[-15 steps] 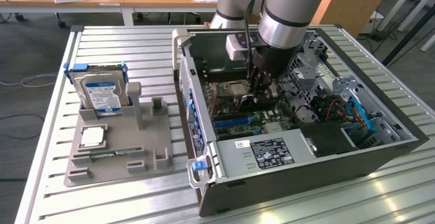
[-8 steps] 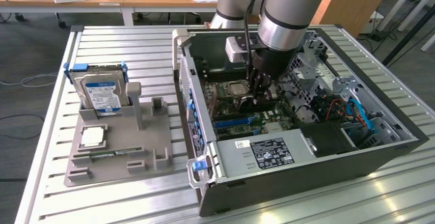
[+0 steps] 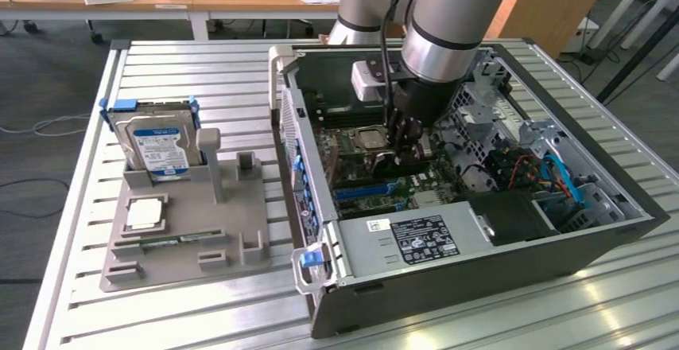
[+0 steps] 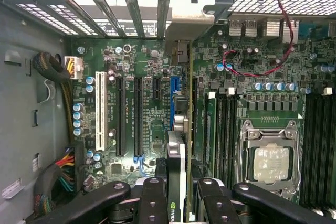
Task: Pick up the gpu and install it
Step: 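Insert the gpu into the slot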
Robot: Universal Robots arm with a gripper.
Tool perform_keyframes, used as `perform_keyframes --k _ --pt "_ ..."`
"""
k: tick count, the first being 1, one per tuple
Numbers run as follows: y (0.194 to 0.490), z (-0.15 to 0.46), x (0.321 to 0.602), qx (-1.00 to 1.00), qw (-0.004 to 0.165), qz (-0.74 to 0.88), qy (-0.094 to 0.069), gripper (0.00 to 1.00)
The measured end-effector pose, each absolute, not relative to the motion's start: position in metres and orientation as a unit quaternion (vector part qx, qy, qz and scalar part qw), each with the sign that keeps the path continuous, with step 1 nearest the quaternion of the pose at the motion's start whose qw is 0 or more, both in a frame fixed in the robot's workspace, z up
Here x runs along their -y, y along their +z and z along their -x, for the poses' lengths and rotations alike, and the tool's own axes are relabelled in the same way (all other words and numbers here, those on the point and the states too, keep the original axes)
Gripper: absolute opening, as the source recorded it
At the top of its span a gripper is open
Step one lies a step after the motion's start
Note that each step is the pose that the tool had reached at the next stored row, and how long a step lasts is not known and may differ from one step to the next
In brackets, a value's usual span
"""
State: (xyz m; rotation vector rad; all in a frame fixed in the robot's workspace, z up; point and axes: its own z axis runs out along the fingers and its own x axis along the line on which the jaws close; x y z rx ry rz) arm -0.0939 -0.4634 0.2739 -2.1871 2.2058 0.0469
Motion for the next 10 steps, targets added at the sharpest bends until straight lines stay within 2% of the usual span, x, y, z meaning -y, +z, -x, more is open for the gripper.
perform_keyframes --k 10 --pt "0.2729 0.0976 0.4634 -0.710 0.018 0.704 0.015 0.27"
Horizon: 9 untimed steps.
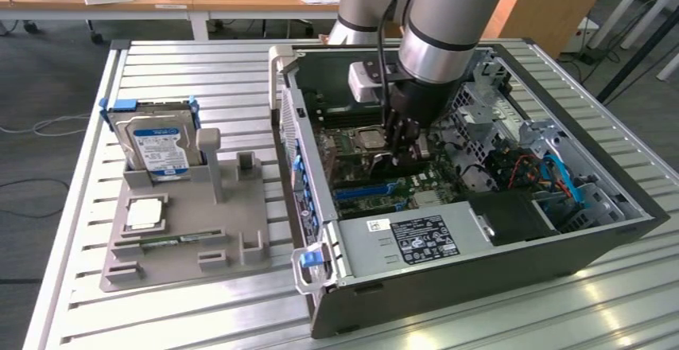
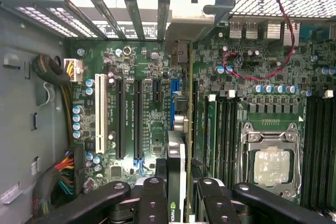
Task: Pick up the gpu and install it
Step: 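Insert the gpu into the slot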
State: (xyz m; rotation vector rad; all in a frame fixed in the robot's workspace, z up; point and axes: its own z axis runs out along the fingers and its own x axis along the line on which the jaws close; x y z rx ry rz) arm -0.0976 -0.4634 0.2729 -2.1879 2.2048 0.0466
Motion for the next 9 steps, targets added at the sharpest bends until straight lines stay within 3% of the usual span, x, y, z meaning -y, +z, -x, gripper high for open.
perform_keyframes --k 9 --pt "0.2708 0.1023 0.4635 -0.710 0.018 0.704 0.015 0.27"
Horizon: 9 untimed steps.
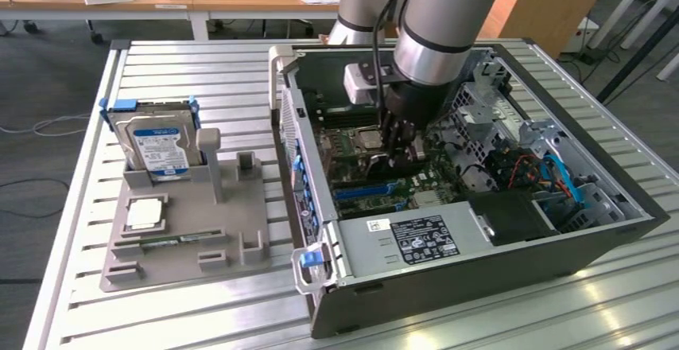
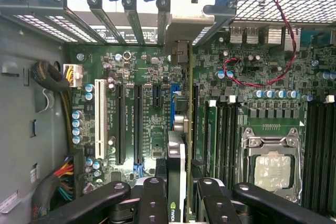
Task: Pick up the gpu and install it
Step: 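Insert the gpu into the slot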
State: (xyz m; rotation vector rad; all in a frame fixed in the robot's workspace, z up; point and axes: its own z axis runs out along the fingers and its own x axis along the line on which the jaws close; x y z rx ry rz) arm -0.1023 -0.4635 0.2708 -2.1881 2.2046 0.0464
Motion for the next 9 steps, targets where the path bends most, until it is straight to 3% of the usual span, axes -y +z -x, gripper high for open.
perform_keyframes --k 9 --pt "0.2691 0.1073 0.4635 -0.710 0.018 0.704 0.015 0.27"
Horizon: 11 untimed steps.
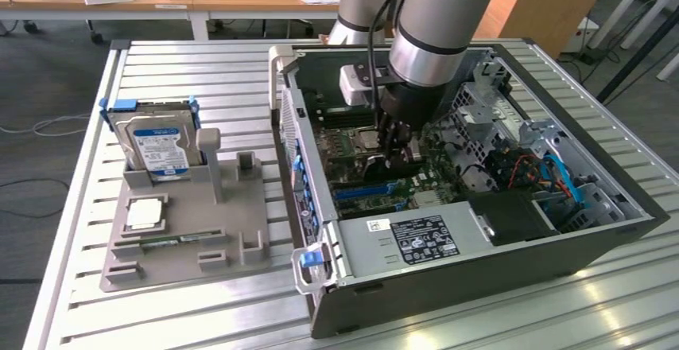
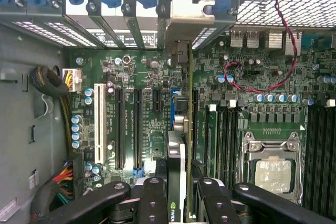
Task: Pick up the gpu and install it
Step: 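Insert the gpu into the slot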
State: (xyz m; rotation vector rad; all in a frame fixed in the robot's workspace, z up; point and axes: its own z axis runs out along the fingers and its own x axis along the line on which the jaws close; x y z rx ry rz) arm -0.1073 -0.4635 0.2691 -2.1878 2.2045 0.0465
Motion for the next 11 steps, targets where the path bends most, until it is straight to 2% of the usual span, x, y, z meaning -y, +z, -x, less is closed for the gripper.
perform_keyframes --k 11 --pt "0.2676 0.1095 0.4635 -0.710 0.018 0.704 0.015 0.27"
